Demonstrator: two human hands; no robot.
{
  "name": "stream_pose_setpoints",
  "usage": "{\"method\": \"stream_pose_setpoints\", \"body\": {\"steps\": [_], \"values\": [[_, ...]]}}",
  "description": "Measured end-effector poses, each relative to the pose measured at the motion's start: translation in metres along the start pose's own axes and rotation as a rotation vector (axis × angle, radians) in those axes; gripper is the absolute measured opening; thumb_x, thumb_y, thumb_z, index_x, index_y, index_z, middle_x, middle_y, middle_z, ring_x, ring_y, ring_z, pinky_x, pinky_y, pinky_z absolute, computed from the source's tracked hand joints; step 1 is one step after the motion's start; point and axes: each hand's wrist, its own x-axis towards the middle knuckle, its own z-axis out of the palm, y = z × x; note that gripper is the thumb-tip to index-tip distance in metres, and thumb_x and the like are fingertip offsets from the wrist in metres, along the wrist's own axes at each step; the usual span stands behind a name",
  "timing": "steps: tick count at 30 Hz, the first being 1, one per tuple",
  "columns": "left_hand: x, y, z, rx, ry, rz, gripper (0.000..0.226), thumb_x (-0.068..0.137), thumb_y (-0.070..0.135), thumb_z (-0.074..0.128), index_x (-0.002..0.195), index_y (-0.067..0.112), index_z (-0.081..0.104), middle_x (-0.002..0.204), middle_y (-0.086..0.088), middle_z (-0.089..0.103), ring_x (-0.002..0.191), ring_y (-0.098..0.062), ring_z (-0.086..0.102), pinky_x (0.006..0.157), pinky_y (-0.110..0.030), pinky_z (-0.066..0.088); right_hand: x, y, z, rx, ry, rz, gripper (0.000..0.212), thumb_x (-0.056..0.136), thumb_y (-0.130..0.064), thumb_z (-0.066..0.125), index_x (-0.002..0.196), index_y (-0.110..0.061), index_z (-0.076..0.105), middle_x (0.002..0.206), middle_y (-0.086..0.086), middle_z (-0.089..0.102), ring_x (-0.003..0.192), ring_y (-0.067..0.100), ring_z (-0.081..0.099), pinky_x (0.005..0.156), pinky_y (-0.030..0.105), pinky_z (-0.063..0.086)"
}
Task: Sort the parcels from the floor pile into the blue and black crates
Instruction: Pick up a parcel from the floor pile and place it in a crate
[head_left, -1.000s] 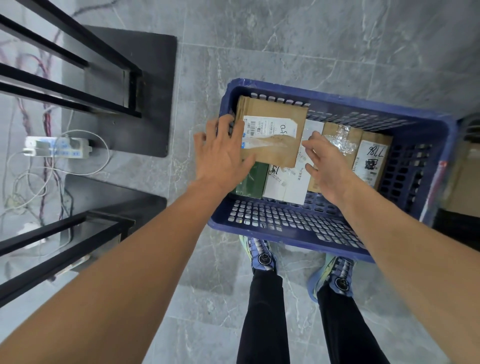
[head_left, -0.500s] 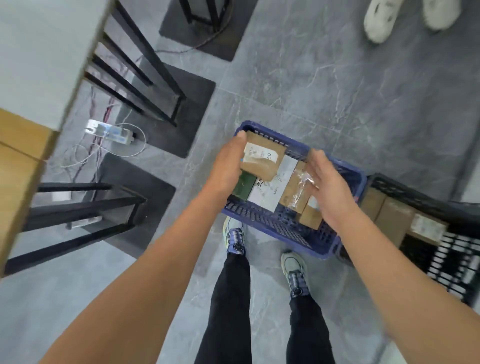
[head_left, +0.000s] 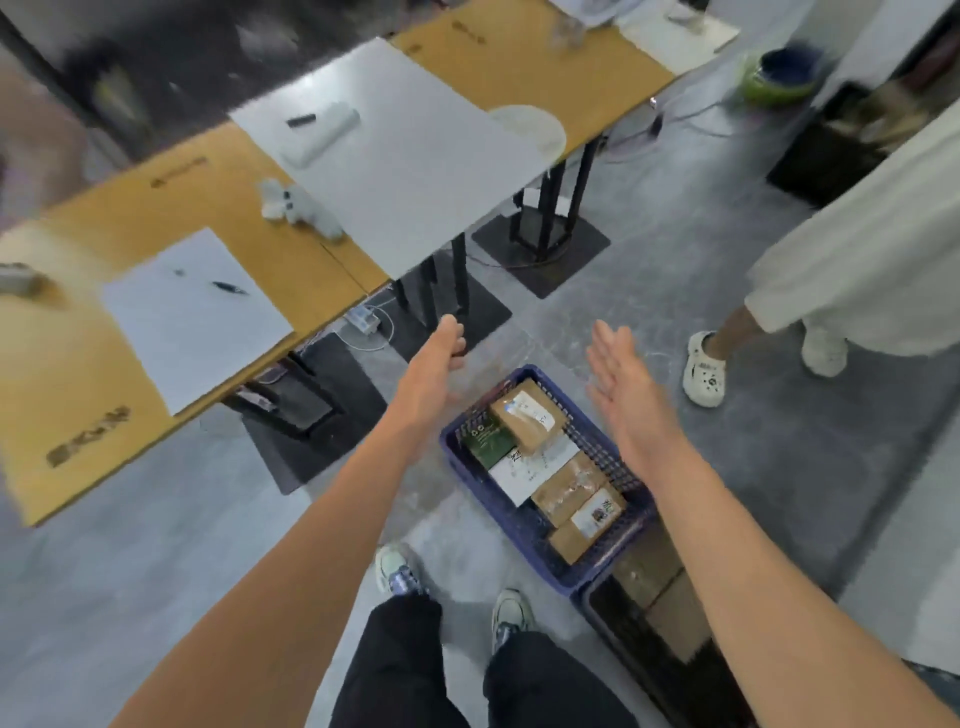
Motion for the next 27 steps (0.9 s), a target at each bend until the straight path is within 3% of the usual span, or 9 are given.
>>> {"method": "stream_pose_setpoints", "body": {"steps": [4,8,15,18,23,27], "values": [[-0.052,0.012,-0.041,-0.076,0.114,0.046,0.07,0.102,0.068,0.028,0.155,0.025,0.042,0.153,0.005,0.049,0.134,-0.013,0.05,0.112,-0.047,0.042,-0.025,-0.036,0.035,-0.064,-0.117,-0.062,0.079,0.098,-0.072,0.028,0.166,-0.032,0.023,0.169,-0.013,0.028,0.152,0.004,0.03,0.125,0.033,0.026],[-0.101,0.014,-0.09,-0.195,0.256,0.068,0.072,0.097,0.077,0.033,0.147,0.029,0.053,0.144,0.007,0.057,0.129,-0.015,0.054,0.114,-0.052,0.041,-0.05,-0.06,0.086,-0.102,-0.242,-0.124,0.074,0.1,-0.069,0.03,0.164,-0.033,0.026,0.167,-0.014,0.032,0.148,0.001,0.035,0.124,0.033,0.028],[-0.222,-0.01,-0.192,-0.352,0.457,0.132,0.061,0.103,0.064,0.03,0.147,0.026,0.05,0.144,0.006,0.054,0.134,-0.016,0.051,0.11,-0.048,0.043,-0.118,-0.078,0.215,-0.112,-0.488,-0.184,0.095,0.089,-0.085,0.041,0.165,-0.031,0.025,0.166,-0.017,0.032,0.149,0.003,0.034,0.124,0.034,0.027],[-0.286,-0.039,-0.237,-0.416,0.574,0.149,0.061,0.103,0.063,0.032,0.146,0.025,0.052,0.144,0.005,0.055,0.132,-0.016,0.052,0.111,-0.047,0.043,-0.156,-0.07,0.278,-0.127,-0.592,-0.178,0.079,0.096,-0.072,0.035,0.164,-0.032,0.027,0.166,-0.017,0.033,0.15,0.003,0.035,0.128,0.039,0.025],[-0.39,-0.103,-0.297,-0.491,0.754,0.17,0.05,0.104,0.061,0.035,0.134,0.029,0.058,0.138,0.006,0.059,0.123,-0.011,0.056,0.107,-0.045,0.047,-0.233,-0.045,0.377,-0.148,-0.775,-0.168,0.073,0.099,-0.068,0.031,0.163,-0.033,0.031,0.163,-0.02,0.036,0.149,0.003,0.036,0.126,0.04,0.026],[-0.463,-0.157,-0.326,-0.558,0.897,0.155,0.06,0.104,0.06,0.034,0.147,0.022,0.052,0.142,0.005,0.056,0.129,-0.013,0.054,0.109,-0.045,0.047,-0.295,-0.019,0.443,-0.17,-0.957,-0.134,0.102,0.077,-0.09,0.051,0.16,-0.032,0.036,0.162,-0.018,0.04,0.147,0.004,0.04,0.122,0.038,0.031]]}}
